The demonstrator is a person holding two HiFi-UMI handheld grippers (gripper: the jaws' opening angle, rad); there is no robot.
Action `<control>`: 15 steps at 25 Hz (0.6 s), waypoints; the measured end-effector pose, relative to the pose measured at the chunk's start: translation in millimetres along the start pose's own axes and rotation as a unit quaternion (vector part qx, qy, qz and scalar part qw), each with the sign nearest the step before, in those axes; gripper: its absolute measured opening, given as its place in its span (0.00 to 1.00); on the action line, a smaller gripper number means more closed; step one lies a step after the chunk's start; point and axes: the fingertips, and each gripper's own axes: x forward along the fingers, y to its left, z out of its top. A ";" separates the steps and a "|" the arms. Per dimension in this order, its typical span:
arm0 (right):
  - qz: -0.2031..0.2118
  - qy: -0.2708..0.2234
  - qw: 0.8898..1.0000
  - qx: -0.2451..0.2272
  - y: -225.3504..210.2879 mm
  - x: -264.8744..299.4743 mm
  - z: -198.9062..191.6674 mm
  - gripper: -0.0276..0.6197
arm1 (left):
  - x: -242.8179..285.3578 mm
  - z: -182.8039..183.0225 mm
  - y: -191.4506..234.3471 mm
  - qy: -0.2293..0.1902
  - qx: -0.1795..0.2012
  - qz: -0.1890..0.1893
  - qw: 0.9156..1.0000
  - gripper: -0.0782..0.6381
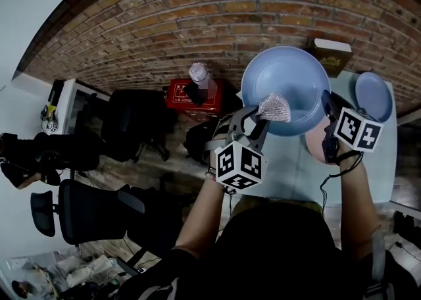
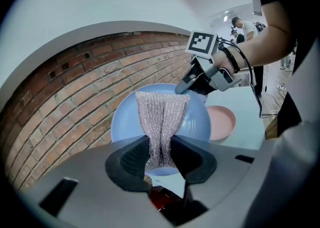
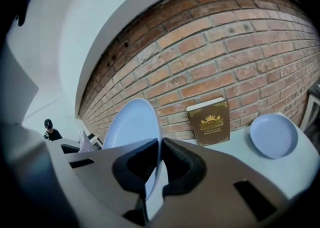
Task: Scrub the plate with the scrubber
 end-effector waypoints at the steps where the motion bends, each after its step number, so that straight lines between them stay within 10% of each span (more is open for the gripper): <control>1: 0.003 -0.002 1.000 -0.001 4.1 -1.0 0.3 0.11 | 1.4 5.0 -6.2 -0.004 0.007 -0.007 1.000 0.31; 9: 0.035 0.009 0.999 -0.018 41.8 -9.4 -10.8 0.11 | 18.7 28.9 -43.8 -0.030 0.030 -0.060 0.997 0.31; 15: 0.030 0.017 0.998 -0.061 56.3 -16.9 -23.6 0.11 | 31.6 33.8 -38.2 -0.016 0.002 -0.033 0.999 0.31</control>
